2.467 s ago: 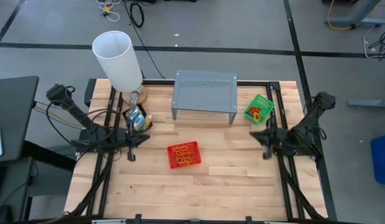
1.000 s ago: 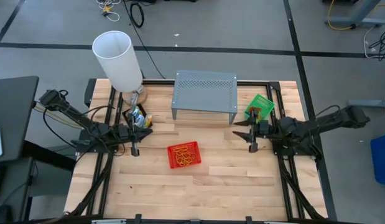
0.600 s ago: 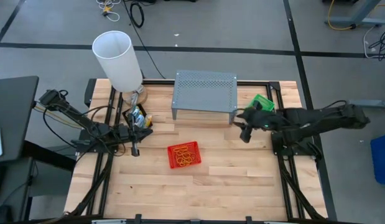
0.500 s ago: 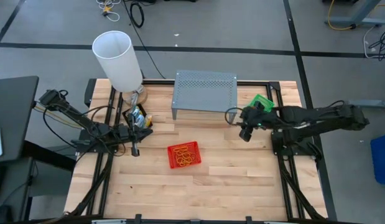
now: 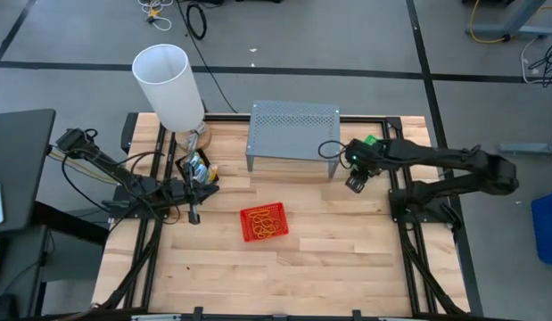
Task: Pick & Place Office Desk Supplies
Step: Put the green bin on the shelf
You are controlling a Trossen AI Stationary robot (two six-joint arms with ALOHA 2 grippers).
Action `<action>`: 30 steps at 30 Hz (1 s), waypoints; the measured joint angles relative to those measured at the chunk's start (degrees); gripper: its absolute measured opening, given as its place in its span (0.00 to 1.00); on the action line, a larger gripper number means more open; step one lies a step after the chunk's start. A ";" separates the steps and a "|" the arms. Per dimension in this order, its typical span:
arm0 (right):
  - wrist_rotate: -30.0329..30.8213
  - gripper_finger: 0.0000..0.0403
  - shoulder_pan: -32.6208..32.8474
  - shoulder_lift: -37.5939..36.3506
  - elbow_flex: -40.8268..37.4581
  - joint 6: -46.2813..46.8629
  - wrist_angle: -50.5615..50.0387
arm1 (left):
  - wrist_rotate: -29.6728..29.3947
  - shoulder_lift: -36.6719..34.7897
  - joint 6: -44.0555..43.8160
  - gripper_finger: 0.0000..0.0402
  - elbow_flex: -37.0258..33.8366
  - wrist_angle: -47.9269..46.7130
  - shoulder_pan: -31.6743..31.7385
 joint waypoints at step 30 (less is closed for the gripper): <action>-1.61 0.42 -7.36 10.29 -0.04 -9.10 0.47 | 0.00 0.00 -0.01 0.01 0.02 -0.54 -0.02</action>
